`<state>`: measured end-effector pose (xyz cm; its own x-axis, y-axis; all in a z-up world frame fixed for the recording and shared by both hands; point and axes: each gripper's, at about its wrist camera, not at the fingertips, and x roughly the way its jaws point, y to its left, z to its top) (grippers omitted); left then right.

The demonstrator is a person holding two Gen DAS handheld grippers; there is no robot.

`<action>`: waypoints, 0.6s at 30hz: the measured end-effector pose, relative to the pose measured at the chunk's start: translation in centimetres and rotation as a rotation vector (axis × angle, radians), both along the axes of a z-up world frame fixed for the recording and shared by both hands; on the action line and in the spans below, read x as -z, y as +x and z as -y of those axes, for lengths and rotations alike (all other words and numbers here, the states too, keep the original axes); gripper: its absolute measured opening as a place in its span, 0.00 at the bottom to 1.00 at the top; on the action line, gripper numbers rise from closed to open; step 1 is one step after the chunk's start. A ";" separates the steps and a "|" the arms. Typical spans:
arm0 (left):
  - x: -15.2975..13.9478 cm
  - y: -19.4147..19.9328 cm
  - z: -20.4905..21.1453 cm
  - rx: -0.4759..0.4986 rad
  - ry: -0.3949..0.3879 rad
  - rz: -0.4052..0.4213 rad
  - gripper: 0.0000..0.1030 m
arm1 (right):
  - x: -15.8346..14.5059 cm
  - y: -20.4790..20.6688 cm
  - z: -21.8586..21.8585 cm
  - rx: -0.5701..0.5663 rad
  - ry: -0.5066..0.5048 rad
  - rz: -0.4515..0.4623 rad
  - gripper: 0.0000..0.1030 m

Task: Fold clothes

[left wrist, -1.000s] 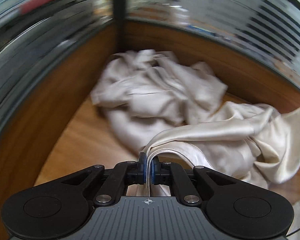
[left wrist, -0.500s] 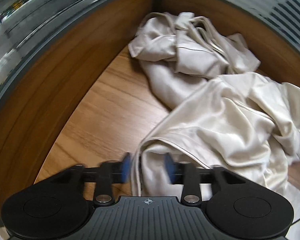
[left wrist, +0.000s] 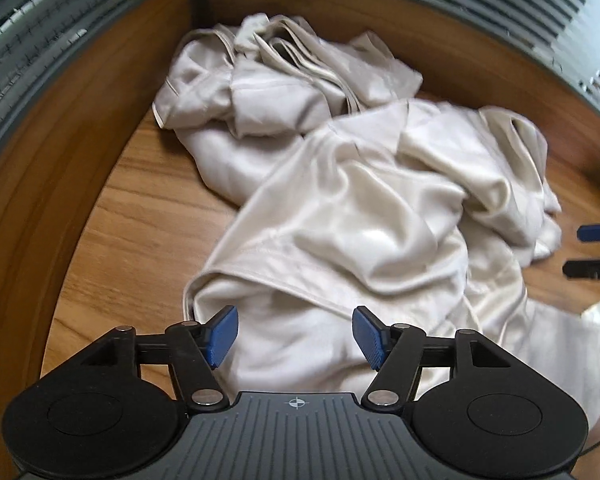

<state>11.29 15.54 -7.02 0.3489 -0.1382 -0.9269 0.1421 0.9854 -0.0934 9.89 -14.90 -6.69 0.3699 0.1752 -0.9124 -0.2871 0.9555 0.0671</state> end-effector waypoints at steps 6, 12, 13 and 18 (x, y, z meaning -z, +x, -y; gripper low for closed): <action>0.4 -1.0 0.8 0.066 0.033 -0.018 0.70 | 2.0 -3.6 -2.1 0.001 0.028 -0.058 0.70; 0.7 -2.2 1.5 0.134 0.066 -0.022 0.79 | 3.9 -5.9 -4.3 -0.011 0.085 -0.106 0.78; 0.8 -2.3 1.6 0.142 0.071 -0.023 0.79 | 4.3 -6.2 -4.9 -0.019 0.088 -0.113 0.78; 1.1 -2.8 1.3 0.160 0.081 -0.028 0.81 | 5.8 -7.2 -7.2 -0.051 0.074 -0.129 0.80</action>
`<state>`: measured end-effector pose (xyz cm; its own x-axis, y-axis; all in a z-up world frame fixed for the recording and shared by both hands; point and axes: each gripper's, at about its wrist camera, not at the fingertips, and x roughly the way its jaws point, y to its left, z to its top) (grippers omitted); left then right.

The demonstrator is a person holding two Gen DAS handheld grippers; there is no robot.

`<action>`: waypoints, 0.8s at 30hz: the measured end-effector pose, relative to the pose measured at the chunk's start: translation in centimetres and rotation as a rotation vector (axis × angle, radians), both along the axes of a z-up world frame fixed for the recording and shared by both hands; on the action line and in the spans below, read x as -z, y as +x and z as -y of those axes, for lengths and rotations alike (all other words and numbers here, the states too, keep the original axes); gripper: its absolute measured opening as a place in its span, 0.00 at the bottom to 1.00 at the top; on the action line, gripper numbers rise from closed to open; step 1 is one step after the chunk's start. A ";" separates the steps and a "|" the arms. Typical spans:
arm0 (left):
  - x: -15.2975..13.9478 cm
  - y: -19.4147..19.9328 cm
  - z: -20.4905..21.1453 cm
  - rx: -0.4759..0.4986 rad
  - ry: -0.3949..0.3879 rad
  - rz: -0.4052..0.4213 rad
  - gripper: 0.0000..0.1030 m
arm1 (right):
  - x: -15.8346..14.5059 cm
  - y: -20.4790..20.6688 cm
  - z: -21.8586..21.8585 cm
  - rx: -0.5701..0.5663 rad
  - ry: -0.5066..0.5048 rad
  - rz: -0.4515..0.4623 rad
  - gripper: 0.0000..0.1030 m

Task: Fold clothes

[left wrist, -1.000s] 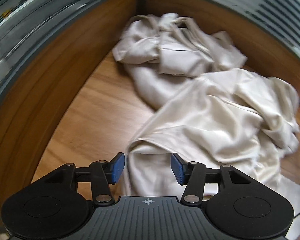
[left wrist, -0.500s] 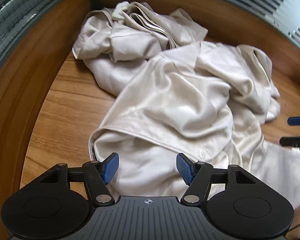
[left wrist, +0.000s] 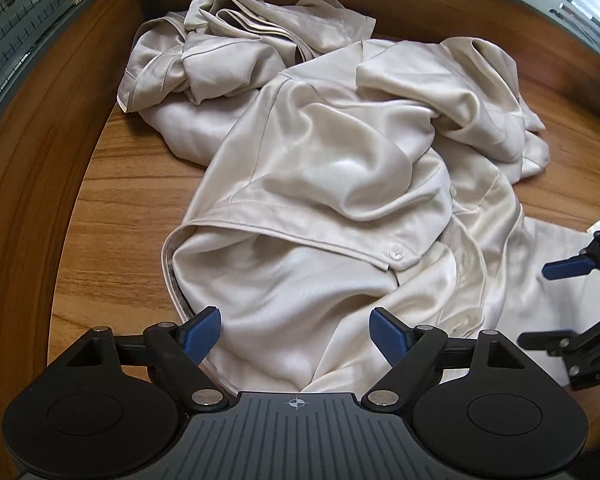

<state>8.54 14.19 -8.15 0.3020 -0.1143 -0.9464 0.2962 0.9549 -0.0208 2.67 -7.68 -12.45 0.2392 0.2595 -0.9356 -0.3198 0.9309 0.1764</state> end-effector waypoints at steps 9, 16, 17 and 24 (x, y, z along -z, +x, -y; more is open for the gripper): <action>0.7 -1.2 -0.6 0.015 0.031 -0.012 0.82 | 1.2 -0.9 -3.6 -0.055 -0.008 0.017 0.81; 0.7 -2.2 -1.0 0.000 0.047 -0.017 0.82 | 1.1 -0.3 -5.9 -0.109 -0.054 0.101 0.65; 0.6 -2.4 -1.1 -0.003 0.048 -0.017 0.82 | 1.0 -0.3 -6.1 -0.121 -0.070 0.117 0.51; 0.2 -4.0 -1.4 -0.020 0.060 -0.022 0.82 | 0.8 -0.4 -2.8 -0.085 -0.059 0.107 0.01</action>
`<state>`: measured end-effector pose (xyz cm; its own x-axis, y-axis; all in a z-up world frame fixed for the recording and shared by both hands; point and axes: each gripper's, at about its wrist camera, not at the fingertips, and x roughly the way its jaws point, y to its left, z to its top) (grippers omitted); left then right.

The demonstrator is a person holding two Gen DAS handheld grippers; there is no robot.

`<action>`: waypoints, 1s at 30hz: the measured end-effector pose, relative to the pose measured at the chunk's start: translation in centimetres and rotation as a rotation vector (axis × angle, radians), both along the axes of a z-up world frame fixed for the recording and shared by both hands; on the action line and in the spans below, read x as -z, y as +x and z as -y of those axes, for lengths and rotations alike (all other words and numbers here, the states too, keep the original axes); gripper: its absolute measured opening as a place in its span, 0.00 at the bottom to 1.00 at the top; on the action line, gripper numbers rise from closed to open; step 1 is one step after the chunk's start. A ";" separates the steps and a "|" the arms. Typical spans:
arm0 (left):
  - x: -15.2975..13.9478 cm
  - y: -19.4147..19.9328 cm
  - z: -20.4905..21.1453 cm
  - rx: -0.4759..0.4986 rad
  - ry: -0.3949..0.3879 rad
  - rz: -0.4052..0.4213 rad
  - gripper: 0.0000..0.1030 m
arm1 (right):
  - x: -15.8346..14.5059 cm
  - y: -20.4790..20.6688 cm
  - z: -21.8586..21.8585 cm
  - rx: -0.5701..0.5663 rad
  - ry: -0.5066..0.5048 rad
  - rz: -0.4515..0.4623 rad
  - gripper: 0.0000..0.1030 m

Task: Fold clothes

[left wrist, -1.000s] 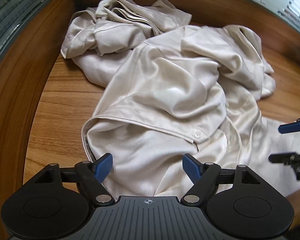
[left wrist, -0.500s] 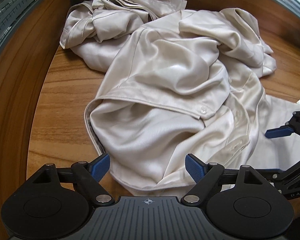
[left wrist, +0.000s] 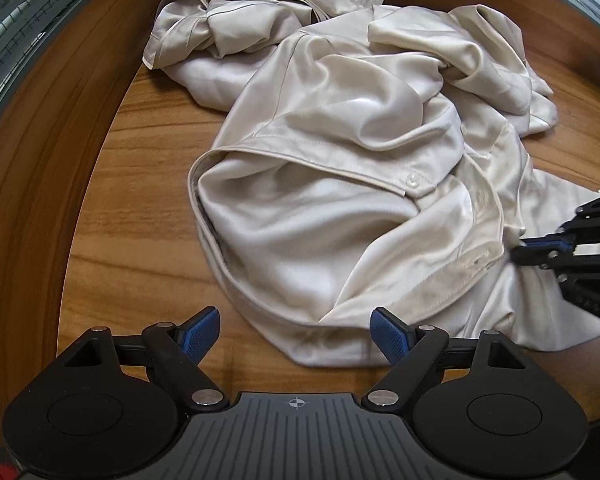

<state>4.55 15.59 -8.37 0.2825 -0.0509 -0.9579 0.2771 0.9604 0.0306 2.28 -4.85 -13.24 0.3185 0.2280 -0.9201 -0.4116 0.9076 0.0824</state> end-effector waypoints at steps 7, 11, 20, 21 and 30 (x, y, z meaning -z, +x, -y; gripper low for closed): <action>-0.2 -0.4 1.2 0.037 0.005 -0.019 0.82 | 0.1 -3.4 5.7 0.045 -0.011 -0.054 0.01; -0.2 -0.8 3.4 0.071 -0.001 -0.030 0.82 | -0.1 -5.1 10.5 0.109 -0.025 -0.084 0.01; -0.5 -2.3 9.8 0.143 -0.035 -0.042 0.82 | 0.1 -8.2 21.7 0.205 -0.107 -0.125 0.00; -0.5 -2.5 10.6 0.150 -0.040 -0.044 0.82 | 0.1 -8.5 22.8 0.207 -0.119 -0.125 0.00; -0.3 -5.7 18.1 0.201 -0.094 -0.058 0.82 | 0.2 -11.1 32.1 0.244 -0.214 -0.121 0.00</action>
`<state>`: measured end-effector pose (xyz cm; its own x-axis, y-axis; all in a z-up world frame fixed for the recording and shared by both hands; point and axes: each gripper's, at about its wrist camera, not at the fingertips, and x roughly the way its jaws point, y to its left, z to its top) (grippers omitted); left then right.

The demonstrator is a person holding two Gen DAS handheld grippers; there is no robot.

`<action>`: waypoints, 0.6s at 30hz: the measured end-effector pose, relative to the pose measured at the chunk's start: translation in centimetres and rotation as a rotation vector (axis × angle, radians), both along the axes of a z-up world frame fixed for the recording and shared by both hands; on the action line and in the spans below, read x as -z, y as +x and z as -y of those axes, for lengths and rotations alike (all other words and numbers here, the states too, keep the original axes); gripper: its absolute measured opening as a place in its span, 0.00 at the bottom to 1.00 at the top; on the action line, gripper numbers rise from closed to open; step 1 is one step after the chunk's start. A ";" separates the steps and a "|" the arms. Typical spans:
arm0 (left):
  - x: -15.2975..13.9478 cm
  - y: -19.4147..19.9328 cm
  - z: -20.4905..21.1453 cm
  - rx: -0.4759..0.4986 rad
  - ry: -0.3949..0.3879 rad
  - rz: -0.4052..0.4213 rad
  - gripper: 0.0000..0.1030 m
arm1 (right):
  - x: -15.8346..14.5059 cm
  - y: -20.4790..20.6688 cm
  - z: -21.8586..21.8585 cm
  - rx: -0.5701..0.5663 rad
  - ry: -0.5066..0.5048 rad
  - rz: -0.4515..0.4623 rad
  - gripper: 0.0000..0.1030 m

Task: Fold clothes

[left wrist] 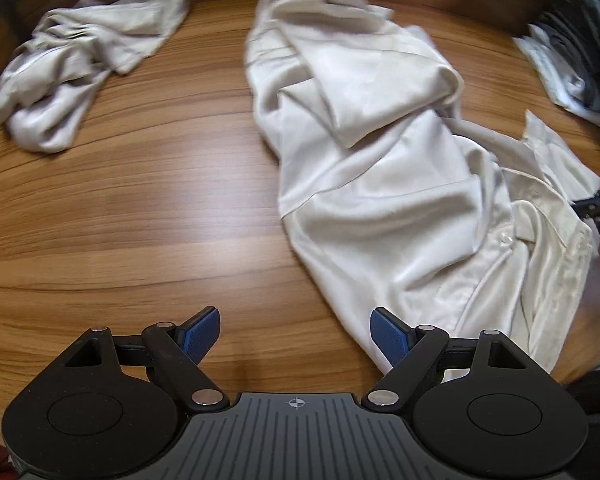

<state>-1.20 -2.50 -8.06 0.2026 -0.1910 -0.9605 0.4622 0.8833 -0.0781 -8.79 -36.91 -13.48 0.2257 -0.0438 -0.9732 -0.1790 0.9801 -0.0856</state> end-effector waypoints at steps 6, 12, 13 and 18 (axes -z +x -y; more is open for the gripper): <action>0.1 -1.8 6.1 0.088 -0.045 -0.006 0.82 | -1.2 -2.1 4.2 0.031 0.015 0.012 0.08; 0.2 -3.2 12.1 0.172 -0.088 0.003 0.81 | -4.0 -4.4 4.7 0.055 0.077 0.066 0.10; 0.3 -3.3 12.9 0.181 -0.093 0.005 0.80 | -4.4 -4.4 4.9 0.060 0.093 0.077 0.11; 1.2 -2.8 16.3 0.193 -0.104 0.019 0.74 | -6.0 -3.9 3.6 0.054 0.180 0.115 0.11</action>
